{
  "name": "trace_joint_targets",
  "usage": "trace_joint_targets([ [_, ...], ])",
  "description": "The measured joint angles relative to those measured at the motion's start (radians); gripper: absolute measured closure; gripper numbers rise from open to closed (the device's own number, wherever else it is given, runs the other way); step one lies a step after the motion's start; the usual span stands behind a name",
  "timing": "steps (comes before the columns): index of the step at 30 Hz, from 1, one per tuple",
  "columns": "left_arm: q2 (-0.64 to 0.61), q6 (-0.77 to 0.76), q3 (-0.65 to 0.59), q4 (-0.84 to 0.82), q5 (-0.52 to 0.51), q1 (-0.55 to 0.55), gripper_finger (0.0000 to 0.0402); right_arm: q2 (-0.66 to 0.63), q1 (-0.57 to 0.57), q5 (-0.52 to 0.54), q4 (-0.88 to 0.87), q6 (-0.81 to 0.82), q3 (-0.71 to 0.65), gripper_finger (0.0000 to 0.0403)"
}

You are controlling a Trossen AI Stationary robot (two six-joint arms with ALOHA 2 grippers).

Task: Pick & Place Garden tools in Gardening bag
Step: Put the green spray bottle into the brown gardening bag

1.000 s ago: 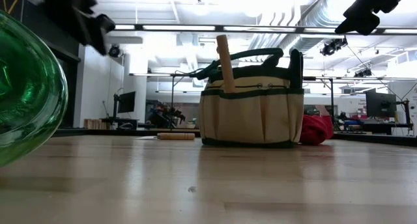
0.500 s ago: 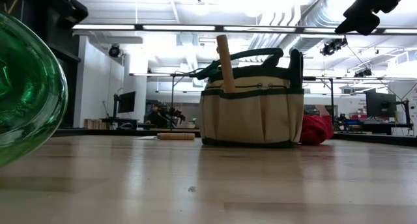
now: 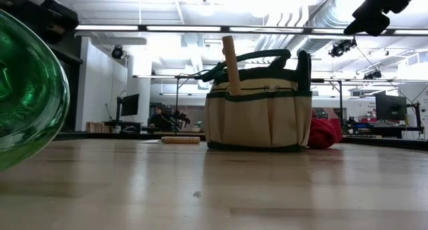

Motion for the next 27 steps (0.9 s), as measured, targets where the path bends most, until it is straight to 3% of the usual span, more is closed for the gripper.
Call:
trace_joint_targets([
  [13,0.144,-0.002,0.000,0.146,0.074,-0.018,0.0032,0.000,0.000,0.000,0.000,0.000,0.000,0.0159],
  [22,0.229,-0.024,0.000,0.180,0.021,-0.016,0.0032,0.000,0.000,0.000,0.000,0.000,0.000,0.0159],
  [27,0.264,-0.024,0.000,0.208,0.062,-0.017,0.0040,0.000,0.000,0.000,0.000,0.000,0.000,0.0159],
])
